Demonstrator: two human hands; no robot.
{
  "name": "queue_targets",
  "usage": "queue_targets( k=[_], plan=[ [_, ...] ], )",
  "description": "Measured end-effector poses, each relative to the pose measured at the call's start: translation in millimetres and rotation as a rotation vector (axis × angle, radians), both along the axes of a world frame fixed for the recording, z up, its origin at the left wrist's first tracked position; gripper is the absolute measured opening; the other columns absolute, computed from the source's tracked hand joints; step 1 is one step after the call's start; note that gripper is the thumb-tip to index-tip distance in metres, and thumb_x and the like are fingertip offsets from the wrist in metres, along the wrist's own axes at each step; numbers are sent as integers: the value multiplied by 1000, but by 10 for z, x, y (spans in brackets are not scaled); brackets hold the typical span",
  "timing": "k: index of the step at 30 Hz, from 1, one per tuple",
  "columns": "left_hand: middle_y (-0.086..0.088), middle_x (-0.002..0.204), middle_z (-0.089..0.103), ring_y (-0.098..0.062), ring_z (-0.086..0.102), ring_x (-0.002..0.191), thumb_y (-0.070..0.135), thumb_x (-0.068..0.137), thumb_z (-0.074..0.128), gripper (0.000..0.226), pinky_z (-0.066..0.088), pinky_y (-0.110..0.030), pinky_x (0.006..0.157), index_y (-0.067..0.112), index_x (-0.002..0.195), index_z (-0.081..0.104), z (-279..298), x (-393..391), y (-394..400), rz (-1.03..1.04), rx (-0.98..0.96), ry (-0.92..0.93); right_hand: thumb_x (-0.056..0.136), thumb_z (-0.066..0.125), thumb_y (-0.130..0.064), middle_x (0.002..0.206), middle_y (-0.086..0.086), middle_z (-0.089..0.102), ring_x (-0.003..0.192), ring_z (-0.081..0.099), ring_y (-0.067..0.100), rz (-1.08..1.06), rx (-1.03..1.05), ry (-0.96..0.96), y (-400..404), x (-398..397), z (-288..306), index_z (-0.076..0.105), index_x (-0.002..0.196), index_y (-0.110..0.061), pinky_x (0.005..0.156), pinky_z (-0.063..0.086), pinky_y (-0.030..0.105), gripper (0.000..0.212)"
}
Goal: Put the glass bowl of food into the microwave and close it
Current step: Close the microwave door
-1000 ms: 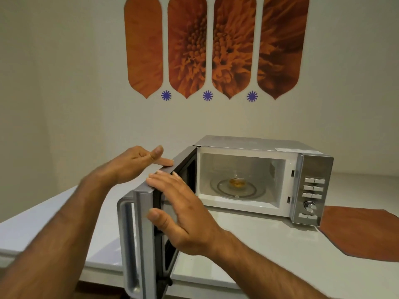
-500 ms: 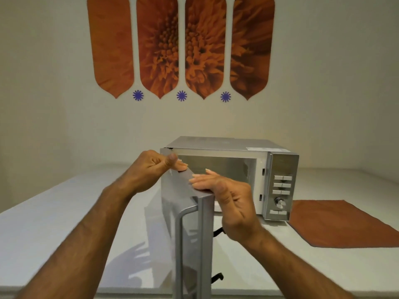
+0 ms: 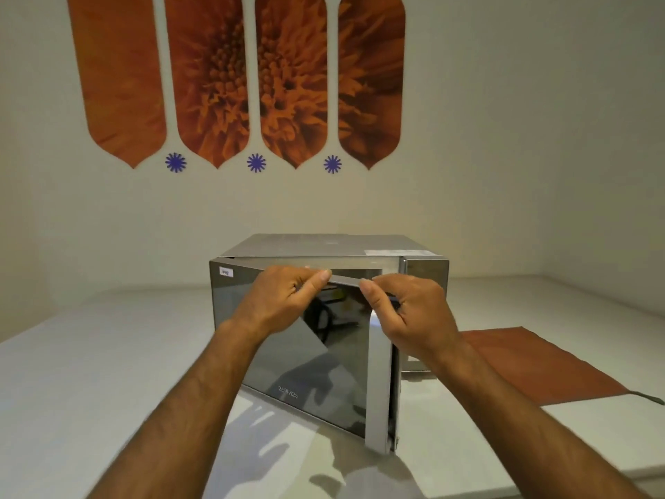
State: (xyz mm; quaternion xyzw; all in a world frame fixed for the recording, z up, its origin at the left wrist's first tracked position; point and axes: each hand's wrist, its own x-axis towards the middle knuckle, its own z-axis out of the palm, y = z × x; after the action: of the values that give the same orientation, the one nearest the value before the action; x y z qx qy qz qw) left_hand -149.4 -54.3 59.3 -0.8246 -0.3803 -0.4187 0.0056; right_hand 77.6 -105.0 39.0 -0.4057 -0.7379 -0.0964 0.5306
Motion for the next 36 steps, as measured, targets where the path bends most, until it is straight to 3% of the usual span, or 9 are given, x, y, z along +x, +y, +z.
queue_targets(
  k=[2, 5, 7, 10, 12, 16, 20, 26, 36],
  plan=[
    [-12, 85, 74, -26, 67, 84, 54, 98, 37, 57, 55, -44, 71, 10, 88, 71, -38, 121, 64, 45, 65, 28, 94, 38, -66, 72, 0, 69, 64, 62, 15, -131, -29, -92, 88, 65, 2, 73, 83, -16, 59, 55, 37, 62],
    [-6, 96, 78, -25, 69, 93, 47, 95, 40, 46, 57, -45, 77, 15, 95, 74, -68, 296, 138, 105, 137, 28, 94, 40, -65, 80, 0, 69, 72, 59, 13, -297, -17, -198, 227, 143, -18, 69, 87, -16, 69, 56, 31, 58],
    [-6, 100, 77, -26, 68, 96, 46, 92, 40, 46, 57, -44, 81, 16, 99, 74, -87, 402, 205, 159, 150, 37, 95, 39, -63, 92, 3, 70, 85, 61, 16, -383, -17, -281, 319, 171, -44, 69, 98, -13, 84, 56, 35, 58],
    [-6, 106, 76, -26, 66, 102, 44, 91, 41, 44, 52, -40, 89, 18, 108, 72, -136, 516, 312, 219, 158, 71, 95, 33, -65, 126, 10, 68, 122, 60, 26, -519, -82, -418, 448, 174, -91, 62, 127, -9, 116, 41, 41, 71],
    [-6, 108, 76, -26, 66, 103, 39, 92, 46, 40, 48, -40, 95, 15, 111, 71, -178, 572, 389, 236, 179, 85, 95, 32, -65, 144, 15, 58, 139, 49, 30, -559, -140, -457, 531, 186, -108, 52, 140, -7, 122, 27, 43, 76],
    [-9, 122, 72, -28, 63, 115, 31, 95, 50, 39, 38, -47, 110, 12, 125, 67, -204, 660, 546, 270, 173, 101, 96, 31, -65, 162, 16, 37, 153, 29, 30, -562, -214, -476, 708, 237, -114, 34, 153, -6, 126, 11, 40, 82],
    [-8, 128, 69, -26, 60, 120, 31, 97, 44, 45, 35, -48, 113, 11, 133, 62, -192, 726, 663, 289, 151, 160, 96, 30, -66, 167, 17, 24, 156, 17, 30, -540, -272, -486, 874, 291, -124, 23, 157, -5, 126, 6, 41, 87],
    [-6, 137, 64, -27, 52, 132, 31, 100, 39, 47, 30, -47, 116, 13, 140, 56, -182, 787, 776, 348, 111, 214, 94, 29, -69, 167, 21, 18, 157, 11, 32, -530, -303, -505, 1054, 343, -129, 18, 158, -1, 126, 2, 41, 94],
    [-6, 140, 61, -28, 49, 135, 34, 101, 37, 49, 31, -50, 117, 14, 143, 51, -162, 823, 826, 391, 86, 276, 92, 32, -72, 169, 21, 11, 158, 5, 32, -493, -321, -497, 1174, 373, -155, 11, 158, -2, 128, 3, 43, 99]
  ],
)
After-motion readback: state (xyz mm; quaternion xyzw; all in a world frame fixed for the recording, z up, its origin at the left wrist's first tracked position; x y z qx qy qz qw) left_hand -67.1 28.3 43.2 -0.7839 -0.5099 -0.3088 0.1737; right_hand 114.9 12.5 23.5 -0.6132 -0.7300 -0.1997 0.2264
